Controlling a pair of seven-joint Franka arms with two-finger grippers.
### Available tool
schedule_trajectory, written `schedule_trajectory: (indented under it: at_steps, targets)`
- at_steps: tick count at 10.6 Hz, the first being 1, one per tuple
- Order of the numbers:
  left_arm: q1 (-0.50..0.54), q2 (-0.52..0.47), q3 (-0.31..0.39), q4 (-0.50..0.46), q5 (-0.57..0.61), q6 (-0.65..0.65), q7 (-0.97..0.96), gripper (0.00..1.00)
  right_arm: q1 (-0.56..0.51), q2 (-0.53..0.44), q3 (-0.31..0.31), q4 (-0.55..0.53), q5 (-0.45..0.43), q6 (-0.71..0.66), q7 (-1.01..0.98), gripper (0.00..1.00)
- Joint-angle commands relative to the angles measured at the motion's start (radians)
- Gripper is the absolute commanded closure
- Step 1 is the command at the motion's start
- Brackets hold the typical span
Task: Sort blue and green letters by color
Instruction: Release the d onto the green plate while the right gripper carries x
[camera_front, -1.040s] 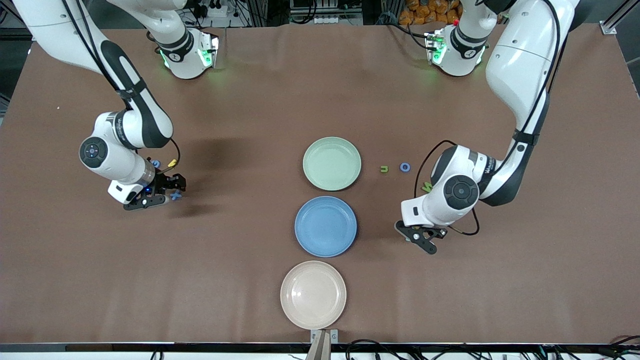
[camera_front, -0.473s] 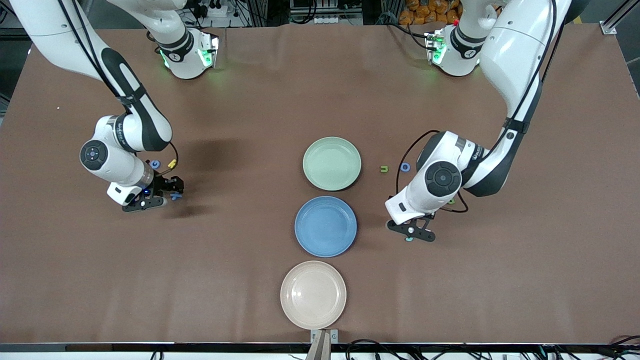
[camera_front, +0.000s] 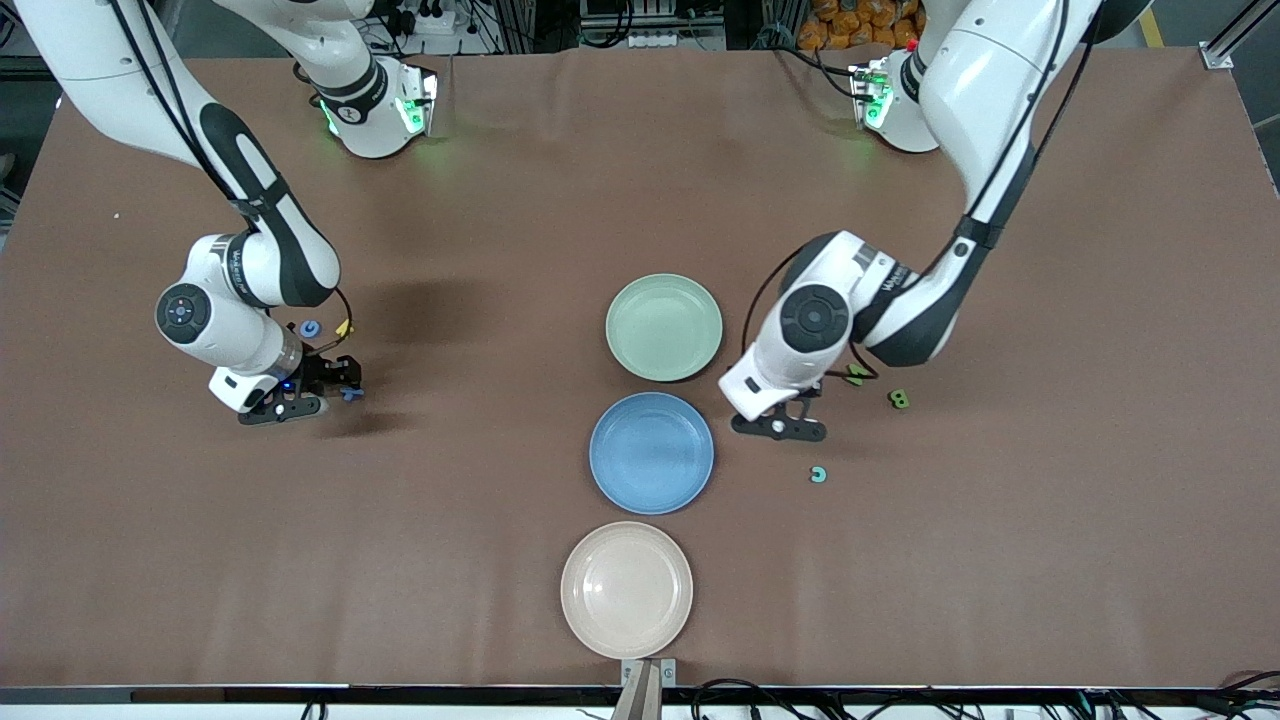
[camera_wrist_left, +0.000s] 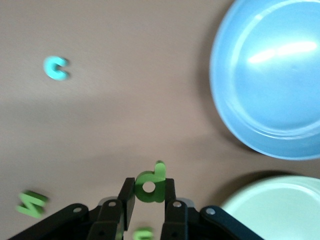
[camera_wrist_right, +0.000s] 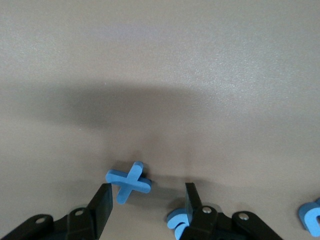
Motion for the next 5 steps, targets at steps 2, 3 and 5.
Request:
schedule_trajectory:
  at_steps: [2, 3, 5]
  targets:
    - [-0.043, -0.016, -0.082, -0.032, 0.006, -0.007, -0.201, 1.00, 0.002, 0.019, 0.010, 0.031, 0.006, 0.003, 0.049, 0.30]
    - [-0.090, -0.002, -0.080, -0.026, 0.006, -0.007, -0.236, 1.00, 0.013, 0.020, 0.010, 0.034, 0.006, 0.003, 0.071, 0.30]
    - [-0.118, 0.018, -0.080, -0.023, 0.009, -0.001, -0.264, 1.00, 0.013, 0.026, 0.011, 0.034, 0.006, 0.006, 0.070, 0.30]
